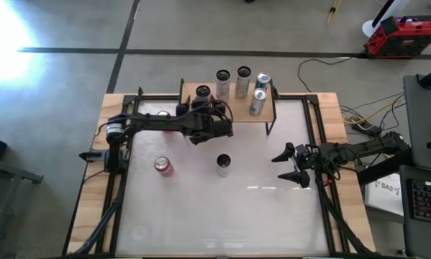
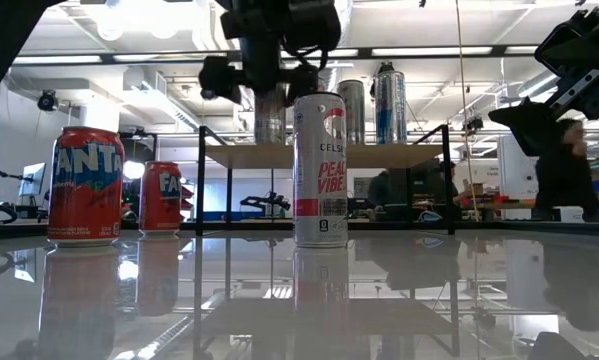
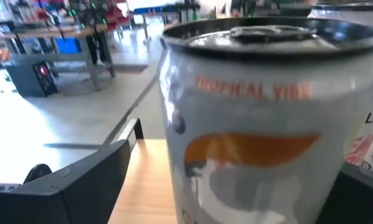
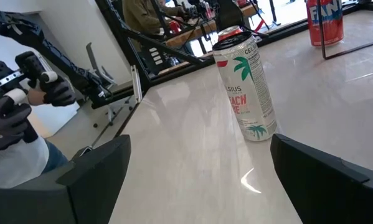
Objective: Place canned beverage on shelf
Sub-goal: Put the white yellow soda can on the shelf aligned with the other white yellow soda can
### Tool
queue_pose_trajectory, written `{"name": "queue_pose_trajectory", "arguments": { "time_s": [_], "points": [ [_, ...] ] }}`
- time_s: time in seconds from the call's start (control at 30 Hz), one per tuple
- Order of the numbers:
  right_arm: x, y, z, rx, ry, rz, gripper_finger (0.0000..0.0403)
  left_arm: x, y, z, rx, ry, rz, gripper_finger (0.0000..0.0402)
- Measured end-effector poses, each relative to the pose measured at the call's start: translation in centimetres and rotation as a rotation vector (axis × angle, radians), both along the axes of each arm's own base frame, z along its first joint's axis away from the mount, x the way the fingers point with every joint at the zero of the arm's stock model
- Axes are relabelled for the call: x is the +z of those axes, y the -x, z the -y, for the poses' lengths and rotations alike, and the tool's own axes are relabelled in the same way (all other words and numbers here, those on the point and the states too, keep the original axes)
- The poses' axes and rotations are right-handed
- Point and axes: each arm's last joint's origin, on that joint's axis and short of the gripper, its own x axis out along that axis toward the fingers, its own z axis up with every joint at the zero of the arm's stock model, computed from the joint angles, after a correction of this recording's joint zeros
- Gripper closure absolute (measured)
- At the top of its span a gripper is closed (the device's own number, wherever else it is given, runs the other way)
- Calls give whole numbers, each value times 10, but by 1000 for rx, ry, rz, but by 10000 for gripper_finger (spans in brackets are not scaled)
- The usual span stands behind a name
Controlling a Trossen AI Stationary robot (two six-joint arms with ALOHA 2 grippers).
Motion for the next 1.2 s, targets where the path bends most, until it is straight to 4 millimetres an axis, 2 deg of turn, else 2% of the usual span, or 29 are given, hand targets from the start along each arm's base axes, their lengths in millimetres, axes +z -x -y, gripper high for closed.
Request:
{"name": "queue_pose_trajectory", "arguments": {
  "time_s": [0.23, 0.43, 0.6, 0.97, 1.2],
  "points": [
    [0, 0, 0, 0, 0, -1, 33, -20, 3, 6, 25, -109, 44, 2],
    [0, 0, 0, 0, 0, 0, 33, -23, 4, 9, 23, -133, 38, 7],
    [0, 0, 0, 0, 0, 0, 33, -22, 3, 9, 24, -134, 41, 42],
    [0, 0, 0, 0, 0, -1, 33, -22, 2, 15, 8, -133, 28, 165],
    [0, 0, 0, 0, 0, -1, 33, -18, -1, 22, -22, -121, -34, 162]
  ]
}}
